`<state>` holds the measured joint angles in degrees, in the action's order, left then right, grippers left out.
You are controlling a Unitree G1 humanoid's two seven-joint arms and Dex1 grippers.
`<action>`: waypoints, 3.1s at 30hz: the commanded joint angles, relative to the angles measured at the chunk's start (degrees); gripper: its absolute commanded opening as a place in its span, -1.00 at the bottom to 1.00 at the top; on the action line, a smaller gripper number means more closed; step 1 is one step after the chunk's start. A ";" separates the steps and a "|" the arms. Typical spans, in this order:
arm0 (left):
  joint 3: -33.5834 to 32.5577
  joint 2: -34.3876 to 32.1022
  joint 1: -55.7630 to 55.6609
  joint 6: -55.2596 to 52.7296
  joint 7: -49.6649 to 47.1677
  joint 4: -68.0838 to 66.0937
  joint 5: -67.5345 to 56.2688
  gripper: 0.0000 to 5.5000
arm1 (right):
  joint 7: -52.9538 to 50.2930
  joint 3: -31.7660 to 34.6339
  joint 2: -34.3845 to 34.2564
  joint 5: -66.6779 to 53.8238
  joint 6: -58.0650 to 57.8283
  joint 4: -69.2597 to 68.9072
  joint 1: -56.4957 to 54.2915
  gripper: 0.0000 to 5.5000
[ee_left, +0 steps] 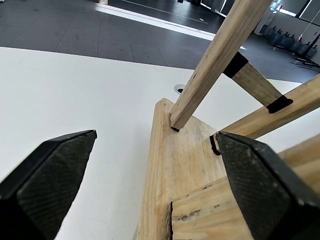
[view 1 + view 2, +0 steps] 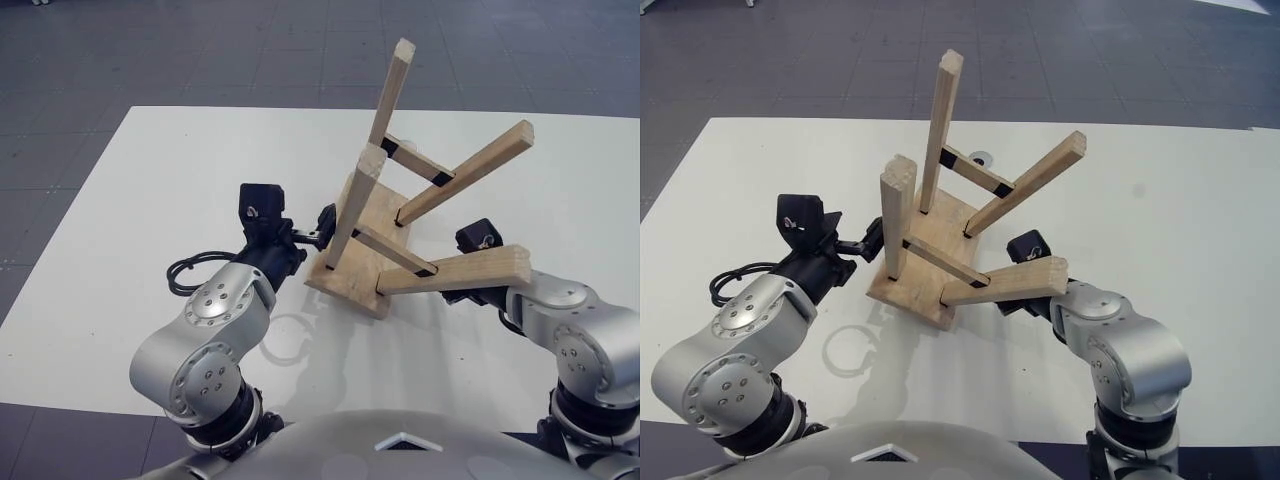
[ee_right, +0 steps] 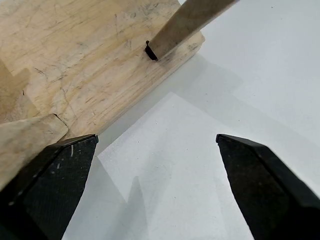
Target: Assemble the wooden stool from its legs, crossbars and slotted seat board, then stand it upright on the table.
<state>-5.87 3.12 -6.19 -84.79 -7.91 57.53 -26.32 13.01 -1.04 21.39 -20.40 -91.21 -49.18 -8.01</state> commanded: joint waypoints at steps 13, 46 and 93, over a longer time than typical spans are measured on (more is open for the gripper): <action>2.23 -11.12 2.31 0.18 5.87 -5.17 4.68 0.62 | 8.58 -4.18 17.59 2.21 13.83 9.51 -1.38 0.59; -20.27 -5.43 -39.42 -6.32 -8.24 -21.13 -46.80 0.62 | 7.48 -10.58 13.74 7.73 29.64 21.61 7.52 0.59; -7.88 -57.51 -46.09 44.75 -15.18 -34.10 -82.13 0.62 | 20.26 -41.27 5.92 20.54 33.55 29.90 -17.97 0.59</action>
<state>-11.35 -50.40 -48.70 -38.99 -24.89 27.00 -110.77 33.95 -38.78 35.32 0.44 -55.88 -23.02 -22.76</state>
